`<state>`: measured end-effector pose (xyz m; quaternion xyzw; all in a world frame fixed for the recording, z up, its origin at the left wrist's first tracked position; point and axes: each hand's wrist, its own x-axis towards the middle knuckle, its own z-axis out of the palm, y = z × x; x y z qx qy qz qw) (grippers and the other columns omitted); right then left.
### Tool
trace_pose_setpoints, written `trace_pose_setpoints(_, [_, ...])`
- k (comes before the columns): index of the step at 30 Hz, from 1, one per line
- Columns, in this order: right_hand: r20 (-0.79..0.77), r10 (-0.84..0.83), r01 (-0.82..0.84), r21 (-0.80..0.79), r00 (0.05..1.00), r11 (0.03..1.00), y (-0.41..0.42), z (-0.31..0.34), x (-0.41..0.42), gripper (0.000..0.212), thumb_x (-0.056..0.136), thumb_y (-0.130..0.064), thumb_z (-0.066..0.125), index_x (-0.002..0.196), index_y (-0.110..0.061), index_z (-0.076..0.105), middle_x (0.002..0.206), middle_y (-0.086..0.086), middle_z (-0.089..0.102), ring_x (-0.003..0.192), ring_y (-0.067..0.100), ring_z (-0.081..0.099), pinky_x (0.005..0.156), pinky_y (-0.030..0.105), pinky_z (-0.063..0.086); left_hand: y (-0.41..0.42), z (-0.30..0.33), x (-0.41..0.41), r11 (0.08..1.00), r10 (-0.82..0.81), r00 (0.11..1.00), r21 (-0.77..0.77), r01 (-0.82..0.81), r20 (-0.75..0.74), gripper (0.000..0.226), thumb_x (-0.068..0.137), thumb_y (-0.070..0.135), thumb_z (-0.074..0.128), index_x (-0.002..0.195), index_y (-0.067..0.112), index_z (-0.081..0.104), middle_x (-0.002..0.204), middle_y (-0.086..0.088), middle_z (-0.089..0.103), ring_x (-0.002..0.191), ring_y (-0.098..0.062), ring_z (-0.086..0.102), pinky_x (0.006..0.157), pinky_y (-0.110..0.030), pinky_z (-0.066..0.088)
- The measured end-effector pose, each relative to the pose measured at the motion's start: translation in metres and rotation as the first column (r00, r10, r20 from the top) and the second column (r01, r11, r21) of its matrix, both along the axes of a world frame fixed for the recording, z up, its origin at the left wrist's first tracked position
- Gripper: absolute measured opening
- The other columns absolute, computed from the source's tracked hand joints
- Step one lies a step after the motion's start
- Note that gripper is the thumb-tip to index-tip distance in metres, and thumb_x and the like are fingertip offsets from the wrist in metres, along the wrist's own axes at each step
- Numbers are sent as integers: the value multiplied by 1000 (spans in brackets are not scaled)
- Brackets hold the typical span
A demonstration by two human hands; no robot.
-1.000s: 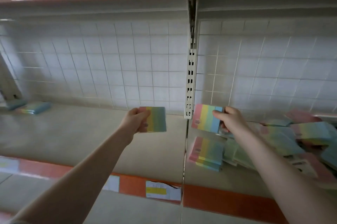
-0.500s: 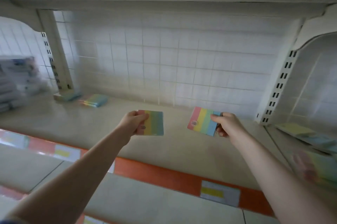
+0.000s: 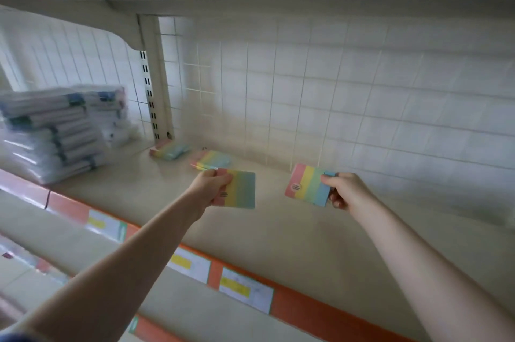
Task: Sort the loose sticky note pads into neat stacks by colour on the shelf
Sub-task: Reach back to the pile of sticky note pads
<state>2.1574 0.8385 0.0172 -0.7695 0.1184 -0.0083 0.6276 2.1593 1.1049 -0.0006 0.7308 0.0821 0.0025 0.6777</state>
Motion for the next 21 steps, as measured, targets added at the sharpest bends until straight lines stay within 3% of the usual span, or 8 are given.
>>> trace_pose_setpoints(9, [-16, 63, -63, 36, 998, 997, 74, 12, 70, 20, 90, -9, 57, 72, -8, 51, 58, 7, 42, 44, 14, 35, 32, 12, 25, 84, 28, 40, 986, 121, 989, 104, -130, 86, 19, 91, 16, 62, 107, 7, 58, 79, -2, 54, 64, -12, 54, 44, -17, 49])
trace_pose_setpoints(13, [-22, 84, -83, 41, 996, 996, 115, 15, 88, 22, 91, -8, 57, 70, -9, 51, 58, 7, 41, 46, 14, 34, 32, 12, 24, 122, 30, 62, 985, 127, 989, 110, -134, 74, 17, 92, 18, 60, 107, 10, 58, 83, -3, 57, 69, -13, 56, 51, -20, 52])
trace_pose_setpoints(18, [-27, 9, -8, 30, 1000, 1000, 164, 13, 106, 25, 90, -9, 59, 67, -8, 50, 55, 6, 42, 37, 11, 36, 31, 11, 25, 169, 30, 108, 989, 102, 994, 105, -107, 48, 14, 94, 18, 57, 106, 11, 55, 75, -2, 52, 62, -12, 50, 38, -12, 44])
trace_pose_setpoints(21, [-35, -71, 72, 34, 997, 997, 188, 11, 115, 25, 89, -8, 60, 66, -7, 50, 55, 8, 43, 42, 13, 36, 30, 11, 24, 189, 31, 135, 990, 54, 997, 126, -61, 60, 12, 94, 17, 57, 104, 10, 55, 72, -2, 49, 59, -12, 47, 38, -13, 42])
